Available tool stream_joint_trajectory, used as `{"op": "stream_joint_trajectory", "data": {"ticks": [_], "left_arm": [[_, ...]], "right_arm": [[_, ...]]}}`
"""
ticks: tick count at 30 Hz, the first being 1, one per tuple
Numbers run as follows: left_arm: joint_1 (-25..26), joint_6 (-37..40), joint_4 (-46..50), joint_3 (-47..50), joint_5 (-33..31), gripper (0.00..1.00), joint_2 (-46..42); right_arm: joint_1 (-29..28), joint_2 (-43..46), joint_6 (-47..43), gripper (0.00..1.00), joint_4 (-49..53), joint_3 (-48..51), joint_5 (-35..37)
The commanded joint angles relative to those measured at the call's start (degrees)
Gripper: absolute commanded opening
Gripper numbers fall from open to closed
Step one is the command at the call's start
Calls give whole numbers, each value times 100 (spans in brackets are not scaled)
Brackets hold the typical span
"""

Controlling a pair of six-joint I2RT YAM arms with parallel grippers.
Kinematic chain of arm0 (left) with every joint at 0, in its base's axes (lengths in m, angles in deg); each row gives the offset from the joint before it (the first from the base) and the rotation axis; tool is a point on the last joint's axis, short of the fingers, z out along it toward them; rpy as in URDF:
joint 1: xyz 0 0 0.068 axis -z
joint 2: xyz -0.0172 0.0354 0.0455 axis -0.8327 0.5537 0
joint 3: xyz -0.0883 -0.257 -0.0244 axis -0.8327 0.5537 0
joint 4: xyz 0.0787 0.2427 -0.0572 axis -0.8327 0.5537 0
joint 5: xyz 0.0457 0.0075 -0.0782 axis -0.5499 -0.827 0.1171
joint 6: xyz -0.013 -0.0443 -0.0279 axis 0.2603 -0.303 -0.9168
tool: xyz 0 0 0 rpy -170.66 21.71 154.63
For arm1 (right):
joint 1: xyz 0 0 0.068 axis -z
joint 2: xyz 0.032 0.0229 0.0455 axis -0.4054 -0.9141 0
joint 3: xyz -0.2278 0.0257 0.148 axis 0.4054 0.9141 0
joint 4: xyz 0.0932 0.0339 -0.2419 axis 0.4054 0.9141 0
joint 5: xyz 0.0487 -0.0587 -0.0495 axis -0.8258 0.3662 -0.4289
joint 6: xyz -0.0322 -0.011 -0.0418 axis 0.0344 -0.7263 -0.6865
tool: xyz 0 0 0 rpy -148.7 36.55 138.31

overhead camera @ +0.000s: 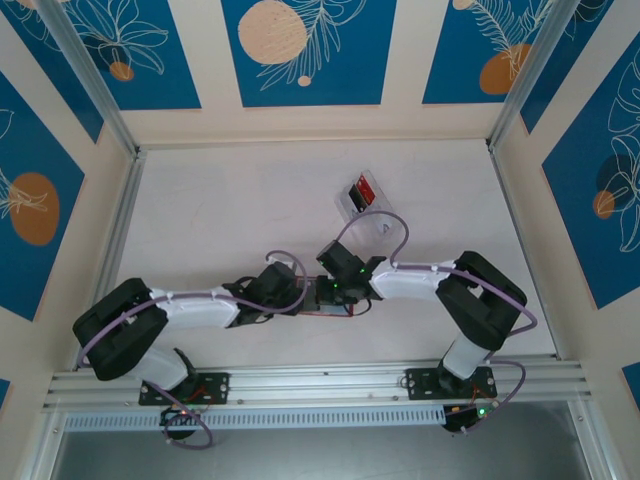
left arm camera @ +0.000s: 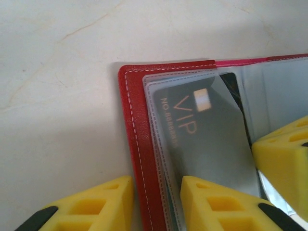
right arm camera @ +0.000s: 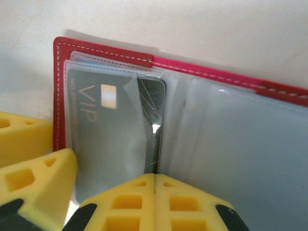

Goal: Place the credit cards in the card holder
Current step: Insert the credit card into the card slot, then flip over the card slot on the card holder.

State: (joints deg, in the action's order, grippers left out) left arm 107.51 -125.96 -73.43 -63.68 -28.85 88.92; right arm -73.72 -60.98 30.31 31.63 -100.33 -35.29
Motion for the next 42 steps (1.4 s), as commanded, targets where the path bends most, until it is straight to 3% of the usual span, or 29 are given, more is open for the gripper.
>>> {"op": "stream_joint_trajectory", "data": {"ticks": [1, 7, 16, 22, 34, 42], "left_arm": [[82, -49, 383, 138, 158, 33, -37], [83, -66, 441, 188, 101, 35, -164], [83, -68, 510, 217, -7, 36, -277], [81, -23, 505, 165, 18, 36, -224], [81, 56, 591, 127, -9, 36, -172], [82, 96, 553, 102, 26, 35, -65]], "right_arm": [[36, -177, 208, 0, -614, 142, -676], [150, 27, 114, 0, -844, 253, -875], [440, 875, -781, 0, 999, -298, -74], [762, 607, -1046, 0, 1555, -589, 214], [582, -318, -1048, 0, 1864, -921, 704], [502, -473, -1039, 0, 1417, -924, -240]]}}
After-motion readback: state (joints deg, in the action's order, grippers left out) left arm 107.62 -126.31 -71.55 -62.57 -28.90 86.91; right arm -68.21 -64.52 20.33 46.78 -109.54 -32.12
